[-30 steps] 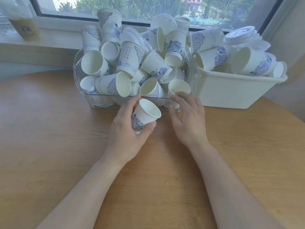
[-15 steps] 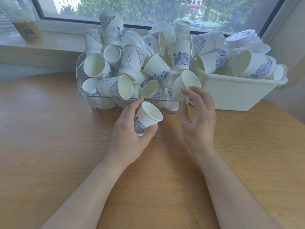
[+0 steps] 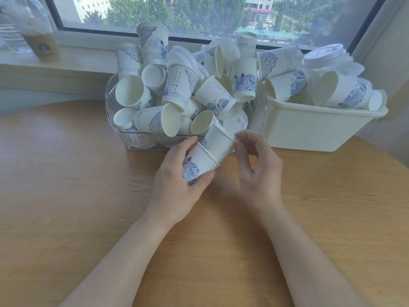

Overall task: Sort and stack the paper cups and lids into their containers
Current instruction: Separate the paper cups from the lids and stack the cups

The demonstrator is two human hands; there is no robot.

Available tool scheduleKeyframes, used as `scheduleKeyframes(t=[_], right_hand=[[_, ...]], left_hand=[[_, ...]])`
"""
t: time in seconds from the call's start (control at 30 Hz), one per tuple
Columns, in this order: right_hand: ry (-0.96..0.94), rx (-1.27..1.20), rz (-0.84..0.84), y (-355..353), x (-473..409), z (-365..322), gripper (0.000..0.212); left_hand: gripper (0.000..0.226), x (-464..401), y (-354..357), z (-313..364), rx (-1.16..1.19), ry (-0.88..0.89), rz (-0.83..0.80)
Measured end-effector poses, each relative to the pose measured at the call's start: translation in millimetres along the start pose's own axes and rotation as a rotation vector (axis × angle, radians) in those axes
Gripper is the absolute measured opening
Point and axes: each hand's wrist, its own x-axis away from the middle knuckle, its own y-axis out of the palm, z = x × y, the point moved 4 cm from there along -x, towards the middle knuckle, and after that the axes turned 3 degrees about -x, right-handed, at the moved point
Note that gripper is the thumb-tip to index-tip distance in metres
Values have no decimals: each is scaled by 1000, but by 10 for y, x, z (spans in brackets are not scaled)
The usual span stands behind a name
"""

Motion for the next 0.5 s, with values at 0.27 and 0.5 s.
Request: scheduleKeyframes(t=[0.27, 0.5], right_hand=[[91, -135, -134, 120, 81, 34, 17], [110, -155, -181, 174, 120, 11, 19]], left_hand=[[75, -7, -16, 19, 36, 14, 8], [77, -18, -44, 2, 57, 19, 45]])
